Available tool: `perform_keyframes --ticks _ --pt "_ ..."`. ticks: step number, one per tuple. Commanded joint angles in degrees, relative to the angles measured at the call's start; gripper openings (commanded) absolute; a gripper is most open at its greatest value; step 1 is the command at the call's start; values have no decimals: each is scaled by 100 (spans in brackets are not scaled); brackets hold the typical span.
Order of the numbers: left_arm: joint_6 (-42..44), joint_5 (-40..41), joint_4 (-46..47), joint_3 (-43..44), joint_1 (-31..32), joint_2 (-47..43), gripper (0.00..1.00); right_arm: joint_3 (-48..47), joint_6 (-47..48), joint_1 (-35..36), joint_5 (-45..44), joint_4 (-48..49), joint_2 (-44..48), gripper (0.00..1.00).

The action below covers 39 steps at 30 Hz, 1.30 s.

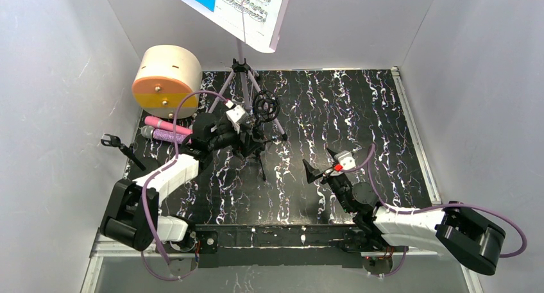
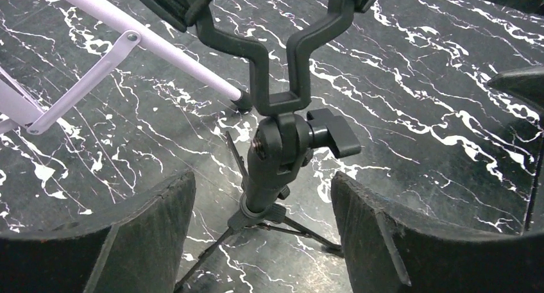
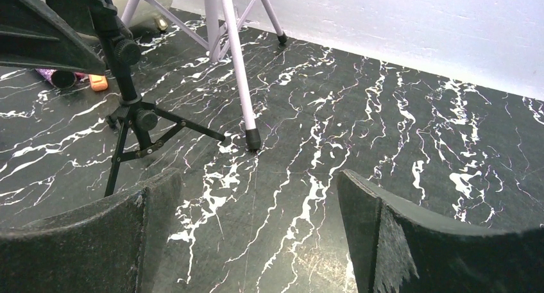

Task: Pack up the instrument practice props
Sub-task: Adjust the microphone stand at the center of the board.

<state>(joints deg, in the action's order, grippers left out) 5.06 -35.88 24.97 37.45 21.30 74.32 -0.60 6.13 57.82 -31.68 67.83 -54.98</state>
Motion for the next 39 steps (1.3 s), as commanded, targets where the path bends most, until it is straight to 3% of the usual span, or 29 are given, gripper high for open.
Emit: perform_keyframes --ticks 1,9,14,20,28,39 --pt "152 -287 526 218 50 209 71 16 85 -23 14 381 -35 99" --pt "229 -667 526 205 58 293 58 8 99 -17 48 356 -32 99" --pt "235 -716 526 173 59 274 30 7 124 -17 8 345 -19 99" --pt "189 -497 491 60 59 29 16 16 134 -17 -9 336 29 99" --pt "326 1088 -433 -252 74 -1094 1 18 135 -17 -20 292 154 99" --pt "-304 4623 -1432 -1042 79 -2532 0 241 138 -17 -93 318 306 98"
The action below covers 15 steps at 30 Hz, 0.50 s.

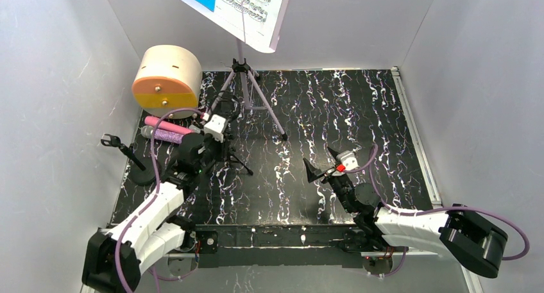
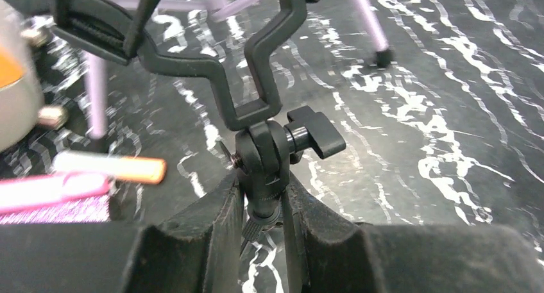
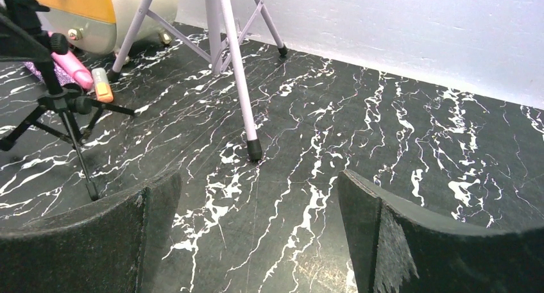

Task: Pack up the instrument practice props
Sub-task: Adjust the microphone stand at the center of the board.

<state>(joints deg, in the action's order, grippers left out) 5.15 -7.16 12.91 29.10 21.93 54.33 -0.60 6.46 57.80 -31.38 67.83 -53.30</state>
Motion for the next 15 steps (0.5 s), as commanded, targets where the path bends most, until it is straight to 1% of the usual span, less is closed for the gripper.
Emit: perform_keyframes --ticks 1,3,6,13,15 --pt "-381 2062 -256 -269 15 -642 0 252 108 -14 -122 318 162 99" --pt "-468 2909 -283 -402 13 -854 0 271 110 -14 -126 318 212 99" --pt "-753 3846 -427 -512 13 -1082 0 276 106 -16 -117 318 225 99" --pt "-819 5183 -938 -541 13 -1306 0 289 106 -16 -121 351 223 99" --pt "-896 5377 -1140 -513 13 -1354 0 290 101 -11 -122 358 207 99"
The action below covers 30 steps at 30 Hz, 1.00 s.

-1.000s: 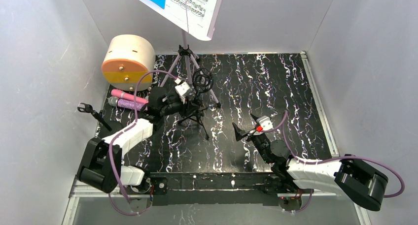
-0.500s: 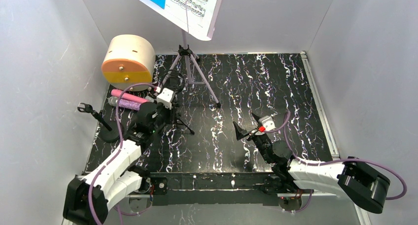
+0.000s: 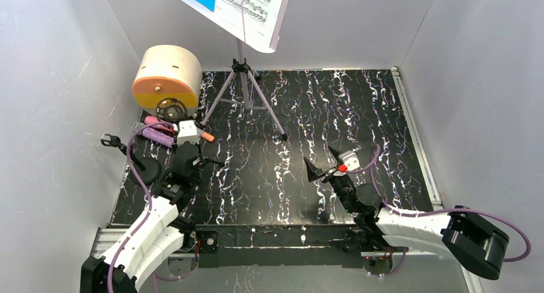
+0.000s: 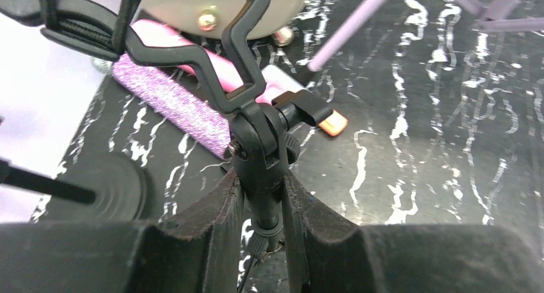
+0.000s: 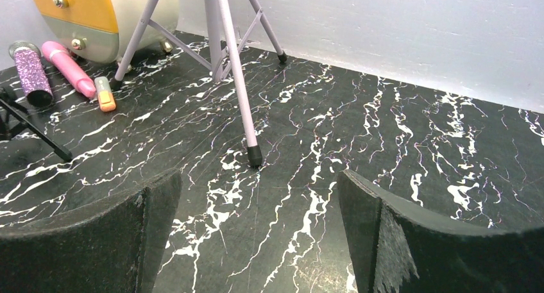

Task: Pack up the instrument practice props
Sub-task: Adjust the microphone stand at the center of the board.

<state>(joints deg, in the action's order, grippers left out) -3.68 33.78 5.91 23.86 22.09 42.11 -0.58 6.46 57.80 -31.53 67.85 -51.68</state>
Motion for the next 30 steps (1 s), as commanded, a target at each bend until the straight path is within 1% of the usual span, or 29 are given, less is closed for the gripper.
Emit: perform_keyframes --ticks 1,6,9,10,12,14,17,20,25,27,30 --pt "-30 1331 -511 16 -3 -175 0 287 103 -17 -103 364 30 99" --pt "25 1297 -557 -13 -3 -426 0 278 92 -14 -74 391 -12 99" --pt "200 827 -553 63 -3 -425 0 278 91 -15 -65 399 -35 99" --pt "79 933 -759 96 -3 -390 0 280 91 -14 -77 397 -41 99" --pt "-56 1426 -861 70 -3 -291 0 278 92 -15 -88 403 -49 99" --pt "168 1628 -649 43 -3 -256 0 271 81 -15 -69 404 -66 99" --pt "467 1661 21 -125 -101 -205 0 265 75 -14 -41 404 -93 99" --pt "654 1266 411 -144 -507 -53 0 266 64 -19 -37 413 -113 99" --pt "407 116 849 -190 -1679 242 0 269 48 -19 23 430 -123 99" --pt "404 -130 1051 -224 -1898 282 0 269 48 -15 26 430 -115 99" --pt "412 -349 1261 -296 -1944 267 0 278 41 -15 36 447 -122 99"
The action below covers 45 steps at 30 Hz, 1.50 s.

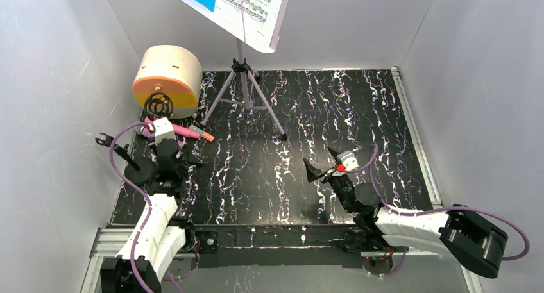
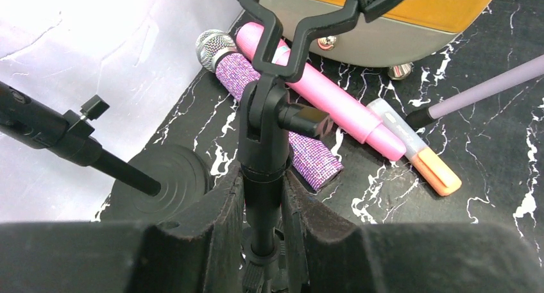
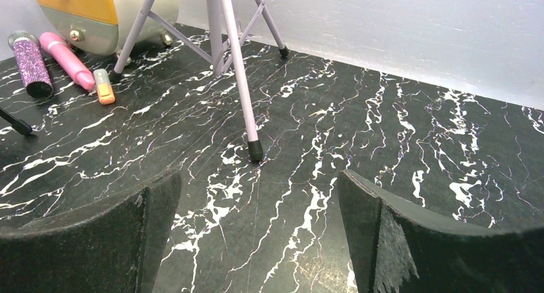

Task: Pack up the instrument practice props
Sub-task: Adjust the microphone stand at the center of the board.

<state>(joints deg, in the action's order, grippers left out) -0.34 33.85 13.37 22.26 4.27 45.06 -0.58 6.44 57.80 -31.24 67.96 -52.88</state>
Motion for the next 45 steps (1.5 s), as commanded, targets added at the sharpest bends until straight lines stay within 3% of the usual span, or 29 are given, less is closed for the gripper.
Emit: perform_keyframes --ticks 1,5,12,17,29,45 --pt "71 -407 561 -162 -164 -39 0 278 40 -14 18 450 -17 99" --pt "-103 -303 536 -172 -164 -65 11 271 35 -14 74 463 -64 99" --pt "-445 -60 -27 -70 -168 -292 58 278 56 -14 92 439 -47 99" --pt "-659 -195 -362 17 -164 -549 71 248 93 -15 130 371 -48 99" --pt "-1272 -106 -522 46 -156 -609 69 216 206 -17 33 308 -151 99" --pt "-1259 -28 -1098 1465 -331 1555 64 207 155 -14 186 288 -95 99"
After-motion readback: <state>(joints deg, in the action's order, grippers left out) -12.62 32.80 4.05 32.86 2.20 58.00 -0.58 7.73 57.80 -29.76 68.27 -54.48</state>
